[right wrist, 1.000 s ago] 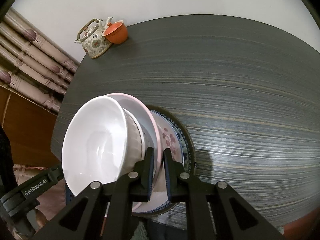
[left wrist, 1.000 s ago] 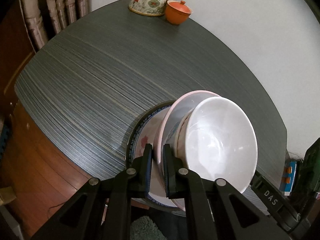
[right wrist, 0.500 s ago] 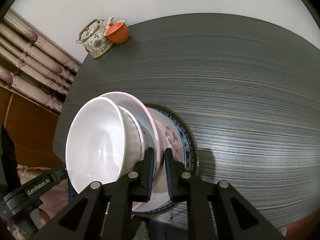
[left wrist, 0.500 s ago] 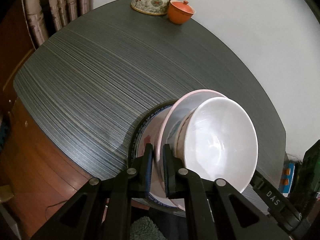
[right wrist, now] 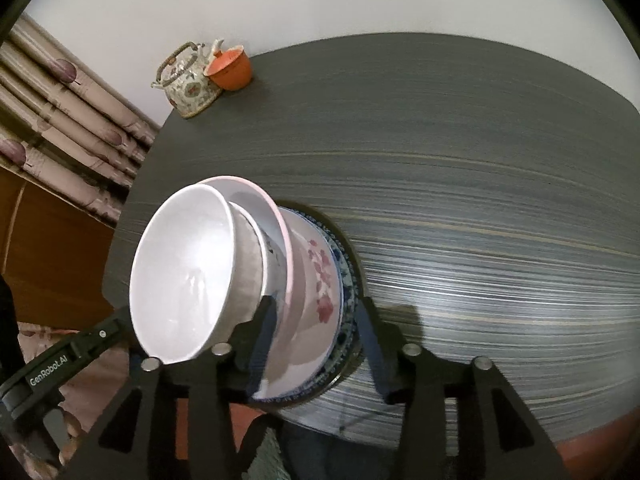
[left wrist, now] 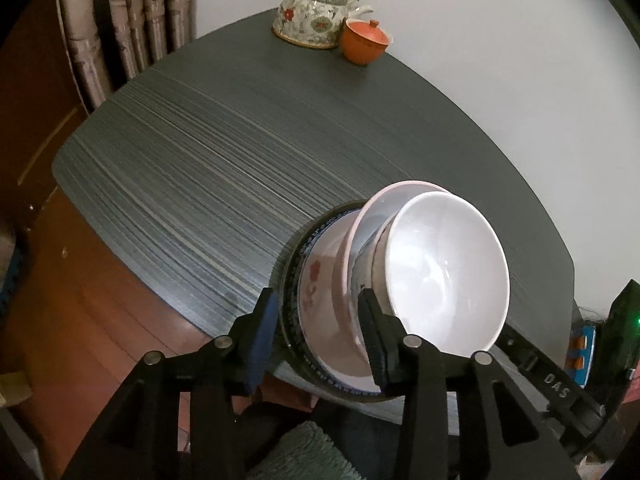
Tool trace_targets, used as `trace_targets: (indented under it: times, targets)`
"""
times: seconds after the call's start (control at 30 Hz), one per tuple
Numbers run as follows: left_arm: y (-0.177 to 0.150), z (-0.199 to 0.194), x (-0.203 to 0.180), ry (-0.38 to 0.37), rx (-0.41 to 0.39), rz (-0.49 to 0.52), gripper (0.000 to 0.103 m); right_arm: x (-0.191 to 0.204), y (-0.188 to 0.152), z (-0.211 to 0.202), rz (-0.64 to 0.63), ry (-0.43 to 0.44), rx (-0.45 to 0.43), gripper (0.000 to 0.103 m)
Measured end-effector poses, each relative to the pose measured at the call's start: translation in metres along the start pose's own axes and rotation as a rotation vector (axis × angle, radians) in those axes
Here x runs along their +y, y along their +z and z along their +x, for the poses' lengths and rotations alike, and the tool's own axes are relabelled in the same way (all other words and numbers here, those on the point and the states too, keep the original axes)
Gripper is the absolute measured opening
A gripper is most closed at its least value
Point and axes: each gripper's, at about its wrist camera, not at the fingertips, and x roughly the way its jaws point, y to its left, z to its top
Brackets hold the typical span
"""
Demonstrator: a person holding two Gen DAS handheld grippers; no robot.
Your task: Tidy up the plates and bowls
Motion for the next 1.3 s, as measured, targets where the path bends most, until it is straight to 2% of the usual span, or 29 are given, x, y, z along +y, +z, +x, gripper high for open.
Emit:
trace_targets:
  times: [0.17, 0.3, 0.47, 0.6, 0.93, 1.3]
  targets:
    - [-0.014, -0.015, -0.006, 0.030, -0.056, 0.046, 0.048, -0.003, -0.012, -0.018, -0.015, 0.015, -0.032, 0.053]
    - [-0.032, -0.024, -0.018, 0.046, -0.101, 0.094, 0.051, -0.003, -0.026, -0.027, -0.045, 0.011, -0.056, 0.063]
    - [-0.046, -0.026, -0.036, 0.073, -0.138, 0.162, 0.059, -0.003, -0.041, -0.025, -0.069, -0.003, -0.061, 0.067]
    - [-0.054, -0.024, -0.049, 0.091, -0.165, 0.201, 0.066, 0.000, -0.049, -0.023, -0.094, -0.003, -0.064, 0.079]
    - [-0.069, -0.026, -0.064, 0.118, -0.195, 0.237, 0.082, 0.010, -0.065, -0.022, -0.154, -0.003, -0.067, 0.079]
    - [-0.069, -0.022, -0.062, 0.131, -0.227, 0.241, 0.090, 0.017, -0.073, -0.019, -0.167, -0.008, -0.072, 0.079]
